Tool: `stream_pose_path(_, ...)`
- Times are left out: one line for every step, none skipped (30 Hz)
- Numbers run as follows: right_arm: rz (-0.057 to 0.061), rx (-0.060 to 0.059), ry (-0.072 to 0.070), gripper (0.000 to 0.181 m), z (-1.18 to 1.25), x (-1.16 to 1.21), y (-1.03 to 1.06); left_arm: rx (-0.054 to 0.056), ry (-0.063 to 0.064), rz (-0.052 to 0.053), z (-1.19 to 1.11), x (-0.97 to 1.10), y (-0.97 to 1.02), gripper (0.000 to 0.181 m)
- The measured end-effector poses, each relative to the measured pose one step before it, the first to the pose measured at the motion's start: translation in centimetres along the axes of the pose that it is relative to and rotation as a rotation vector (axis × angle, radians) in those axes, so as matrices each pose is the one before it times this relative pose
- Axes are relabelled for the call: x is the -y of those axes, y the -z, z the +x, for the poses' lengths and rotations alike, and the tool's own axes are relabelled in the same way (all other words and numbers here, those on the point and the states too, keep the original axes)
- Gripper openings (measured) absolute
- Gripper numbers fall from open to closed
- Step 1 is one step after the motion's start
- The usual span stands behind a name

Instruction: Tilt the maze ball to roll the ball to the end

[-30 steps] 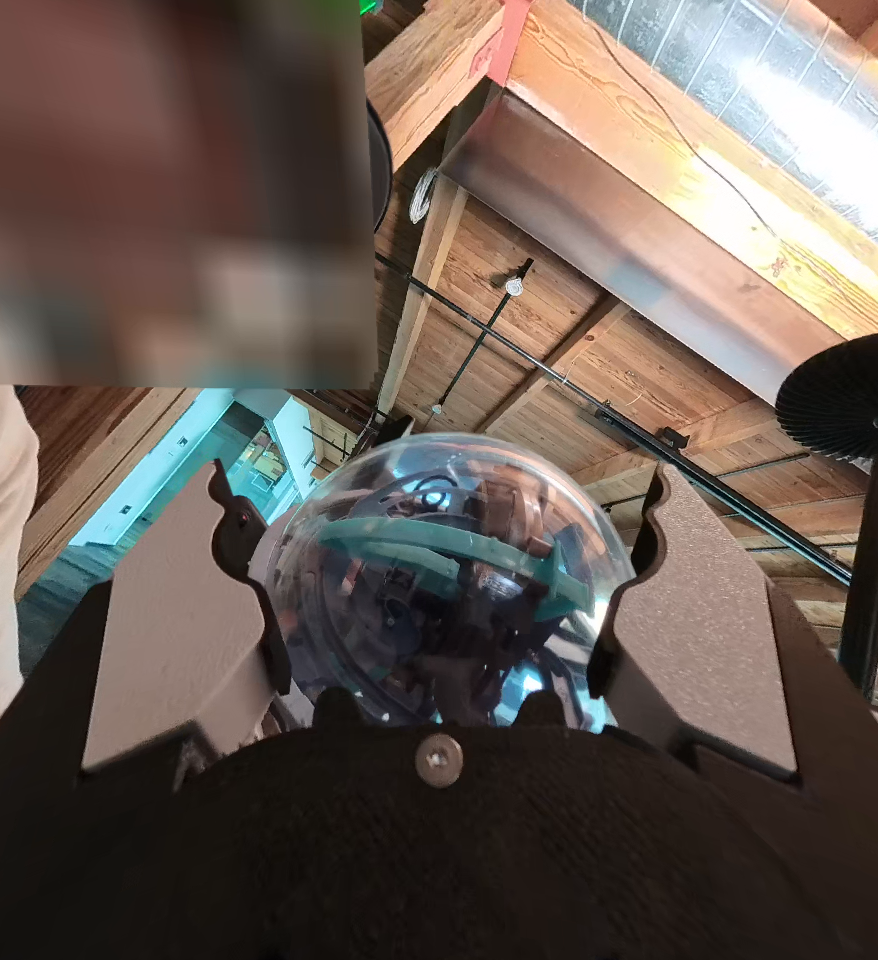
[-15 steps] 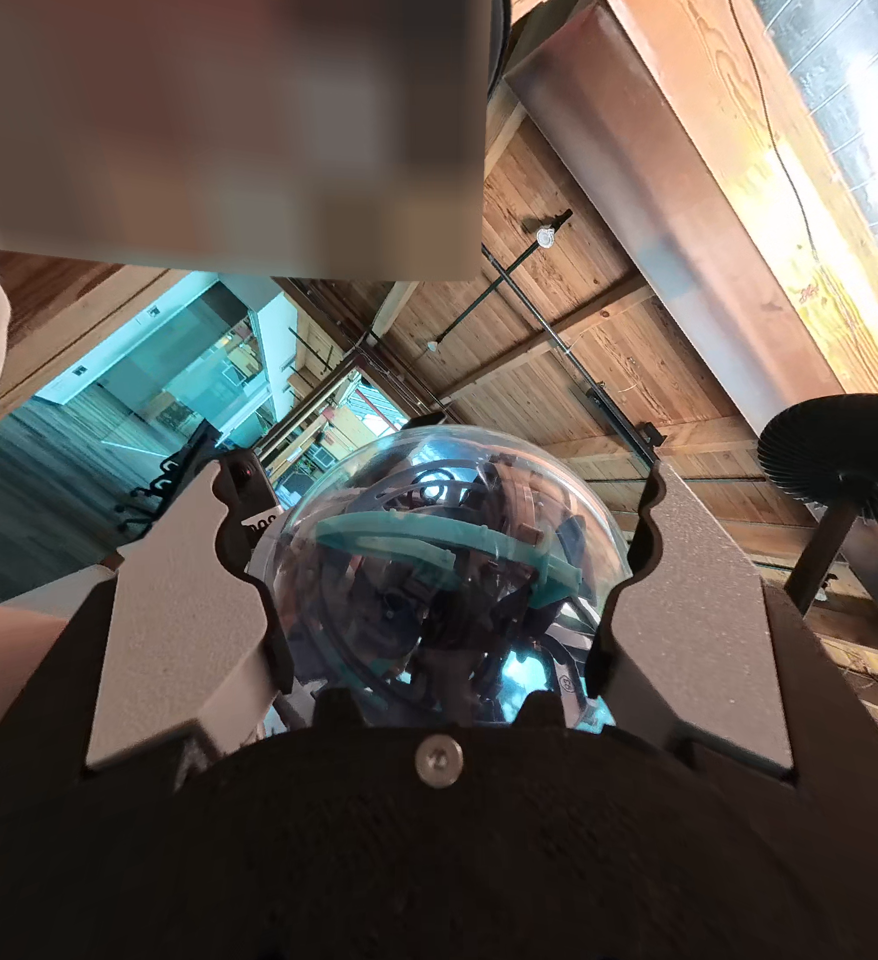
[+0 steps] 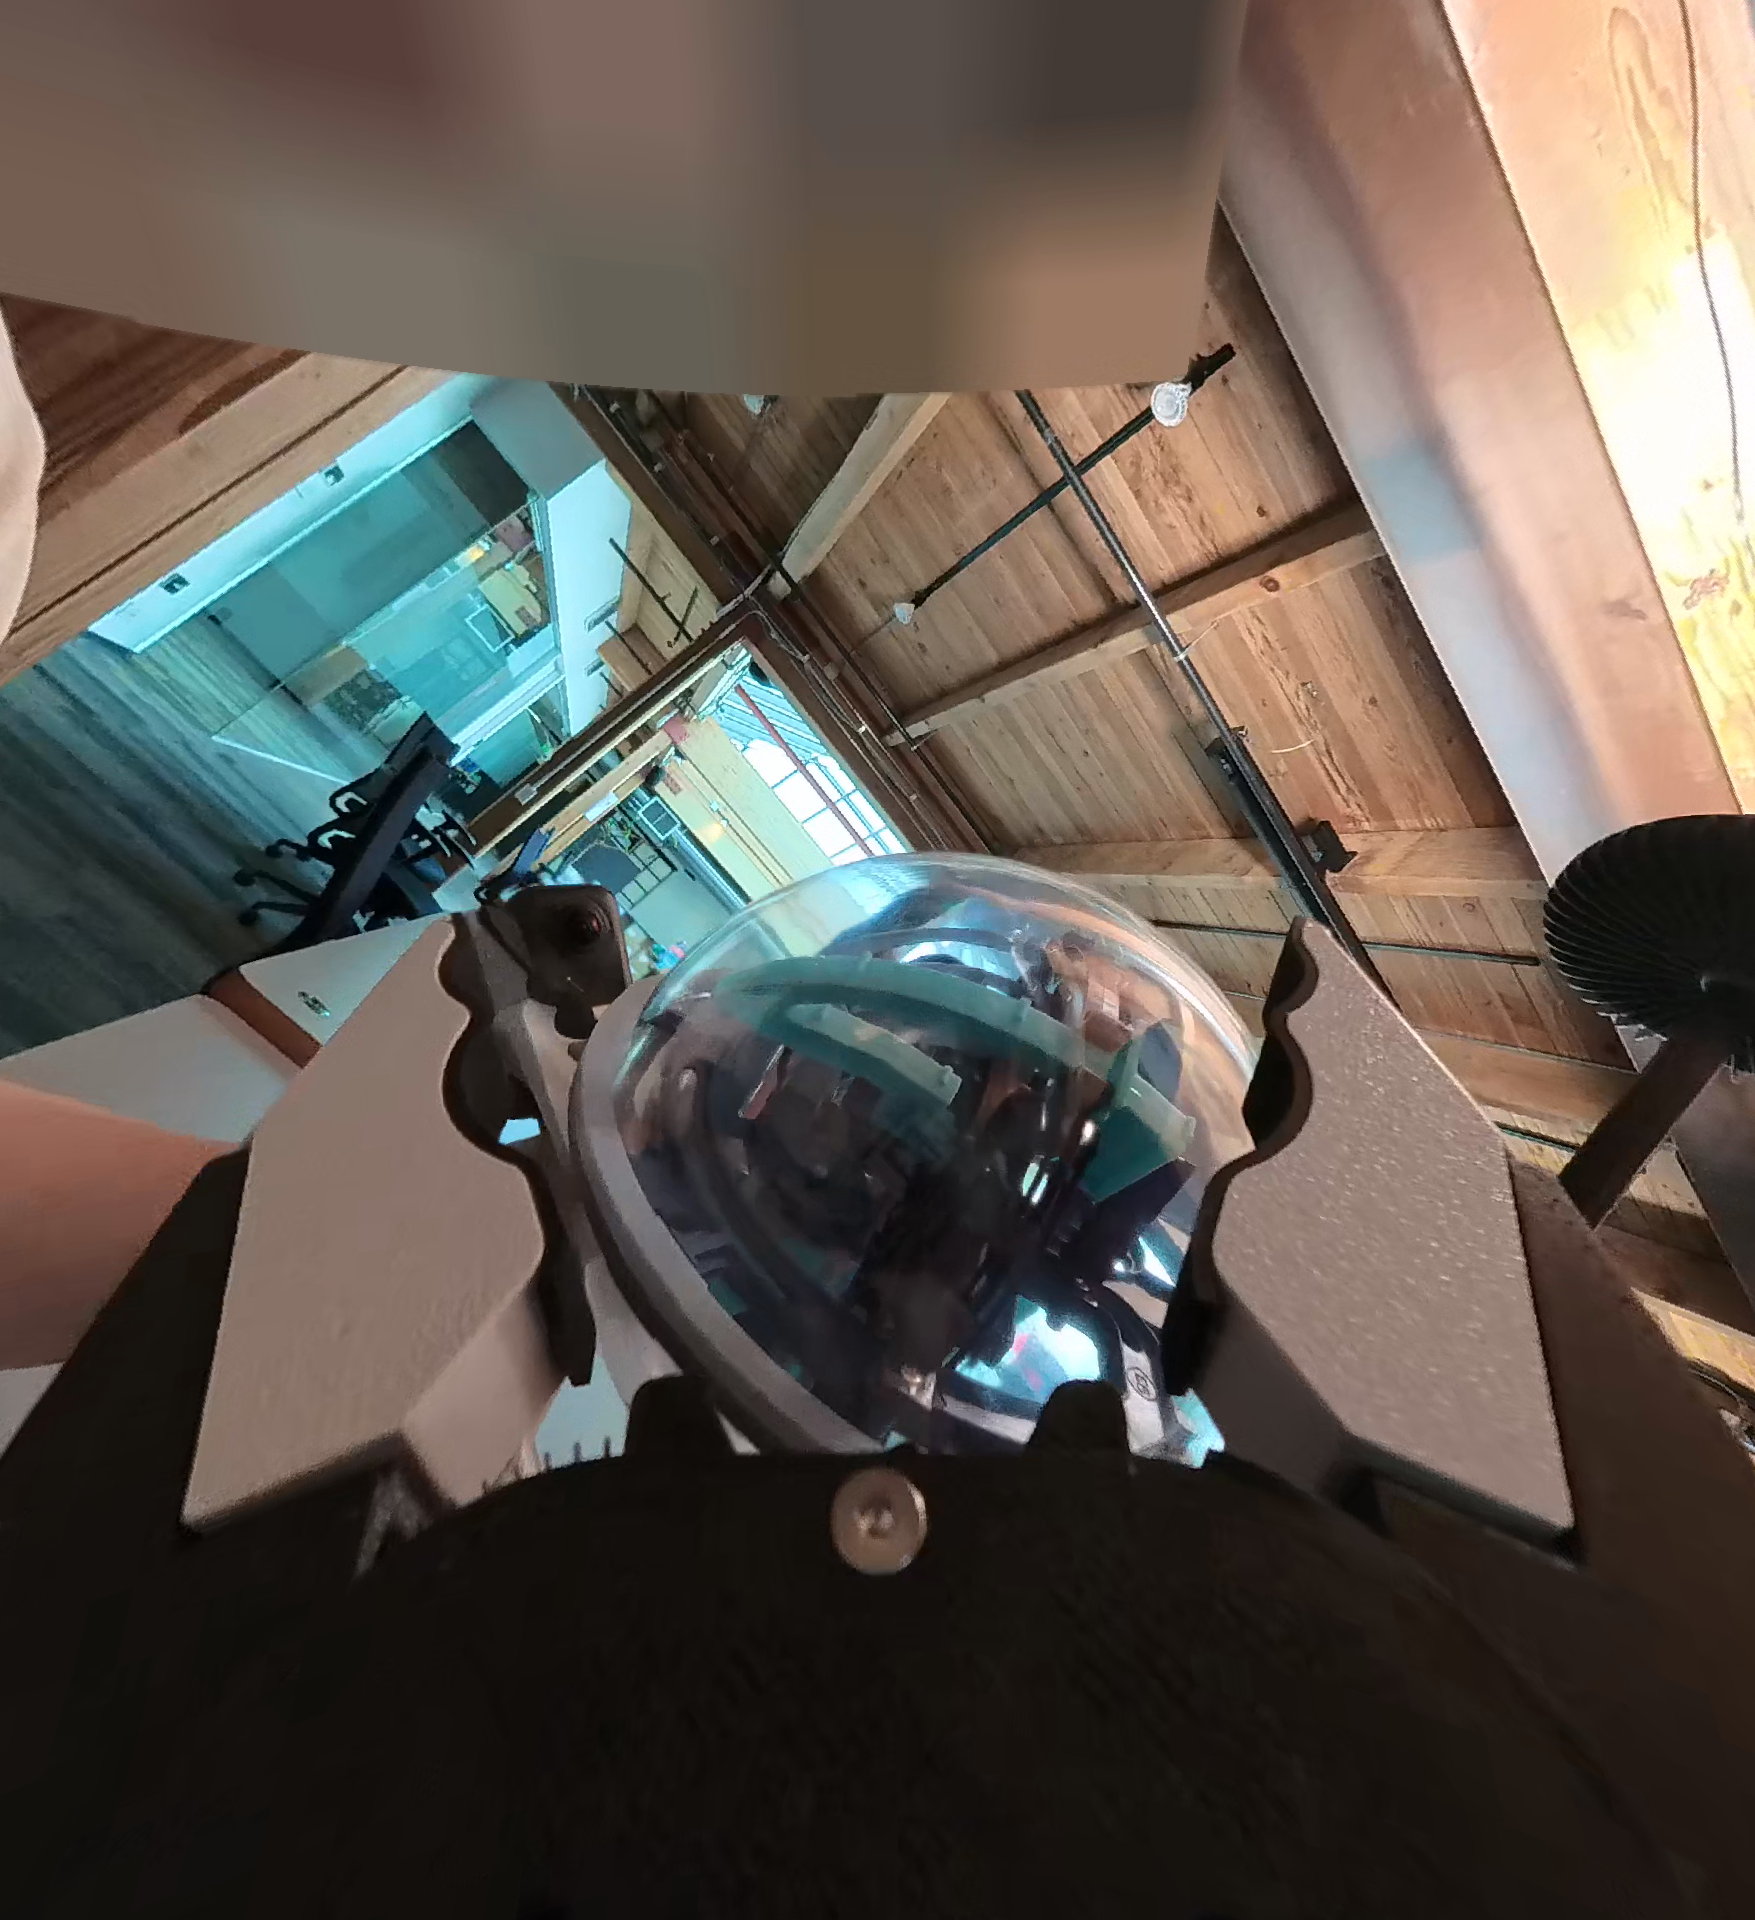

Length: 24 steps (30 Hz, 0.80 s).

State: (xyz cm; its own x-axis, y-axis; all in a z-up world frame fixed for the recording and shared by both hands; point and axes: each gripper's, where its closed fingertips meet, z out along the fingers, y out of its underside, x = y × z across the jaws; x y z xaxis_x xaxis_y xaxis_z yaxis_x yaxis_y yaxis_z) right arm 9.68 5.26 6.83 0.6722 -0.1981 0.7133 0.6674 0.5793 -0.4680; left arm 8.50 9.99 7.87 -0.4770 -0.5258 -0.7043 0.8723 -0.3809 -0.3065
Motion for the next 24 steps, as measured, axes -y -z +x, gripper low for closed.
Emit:
stream_pose_path(-0.0054,0.0050,0.0034,0.144,-0.122,-0.097,-0.066,0.0082,0.0161,0.0114,-0.237,0.089,0.176,0.157)
stream_pose_path(-0.0052,0.0053,0.0032,0.143,-0.107,-0.079,-0.046,0.0079,0.0160,0.0133,-0.215,0.133,0.158,0.157)
stream_pose_path(-0.0045,0.0059,0.0028,0.144,-0.121,-0.050,-0.038,0.0061,0.0159,0.0135,-0.192,0.163,0.133,0.157)
stream_pose_path(-0.0025,0.0056,0.0020,0.143,-0.110,-0.006,-0.042,0.0037,0.0146,0.0115,-0.153,0.140,0.115,0.157)
stream_pose_path(-0.0023,0.0041,0.0027,0.143,-0.094,0.022,-0.034,0.0014,0.0114,0.0087,-0.085,0.097,0.100,0.157)
stream_pose_path(-0.0026,0.0027,0.0051,0.142,-0.081,0.028,-0.058,0.0002,0.0064,0.0055,-0.045,0.056,0.066,0.157)
stream_pose_path(-0.0039,0.0024,0.0076,0.142,-0.087,0.026,-0.078,-0.0006,0.0028,0.0037,-0.005,0.037,0.044,0.157)
stream_pose_path(-0.0064,0.0024,0.0106,0.142,-0.103,-0.006,-0.076,-0.0004,0.0017,0.0045,0.002,0.074,0.033,0.157)
stream_pose_path(-0.0070,0.0011,0.0104,0.142,-0.080,-0.024,-0.077,0.0002,0.0027,0.0049,-0.019,0.102,0.016,0.157)
stream_pose_path(-0.0047,-0.0011,0.0082,0.142,-0.031,-0.021,-0.068,0.0004,0.0021,0.0030,-0.012,0.072,-0.001,0.157)
stream_pose_path(-0.0031,-0.0019,0.0062,0.142,-0.013,-0.013,-0.062,-0.0001,-0.0003,0.0002,-0.011,0.024,0.004,0.157)
stream_pose_path(-0.0020,-0.0026,0.0047,0.141,0.012,-0.021,-0.049,-0.0002,-0.0007,-0.0018,-0.014,-0.005,0.019,0.157)
stream_pose_path(-0.0018,-0.0027,0.0035,0.140,0.014,-0.019,-0.039,0.0005,0.0020,-0.0022,-0.032,-0.026,0.026,0.157)
stream_pose_path(-0.0019,-0.0020,0.0031,0.139,0.004,0.002,-0.054,0.0027,0.0080,0.0000,-0.085,-0.028,0.058,0.157)
stream_pose_path(-0.0021,-0.0015,0.0032,0.138,-0.008,0.007,-0.055,0.0055,0.0164,0.0049,-0.167,0.018,0.108,0.157)
stream_pose_path(-0.0021,-0.0011,0.0042,0.137,-0.027,-0.011,-0.062,0.0091,0.0214,0.0135,-0.240,0.125,0.149,0.157)
stream_pose_path(-0.0026,0.0000,0.0047,0.136,-0.059,-0.030,-0.081,0.0104,0.0251,0.0235,-0.293,0.264,0.194,0.157)
stream_pose_path(-0.0036,0.0000,0.0059,0.135,-0.079,-0.061,-0.092,0.0095,0.0269,0.0293,-0.291,0.366,0.226,0.157)
stream_pose_path(-0.0043,0.0005,0.0068,0.135,-0.104,-0.062,-0.121,0.0103,0.0275,0.0293,-0.310,0.371,0.235,0.157)
stream_pose_path(-0.0038,0.0022,0.0071,0.134,-0.149,-0.041,-0.150,0.0098,0.0273,0.0271,-0.322,0.347,0.251,0.157)
stream_pose_path(-0.0023,0.0038,0.0072,0.134,-0.175,0.012,-0.142,0.0093,0.0242,0.0233,-0.308,0.307,0.258,0.157)
stream_pose_path(-0.0015,0.0047,0.0071,0.133,-0.191,0.038,-0.142,0.0084,0.0195,0.0197,-0.286,0.264,0.257,0.157)
stream_pose_path(-0.0018,0.0050,0.0078,0.132,-0.193,0.018,-0.142,0.0068,0.0165,0.0170,-0.251,0.219,0.239,0.157)
stream_pose_path(-0.0021,0.0056,0.0065,0.131,-0.191,0.022,-0.125,0.0061,0.0148,0.0139,-0.222,0.175,0.207,0.157)
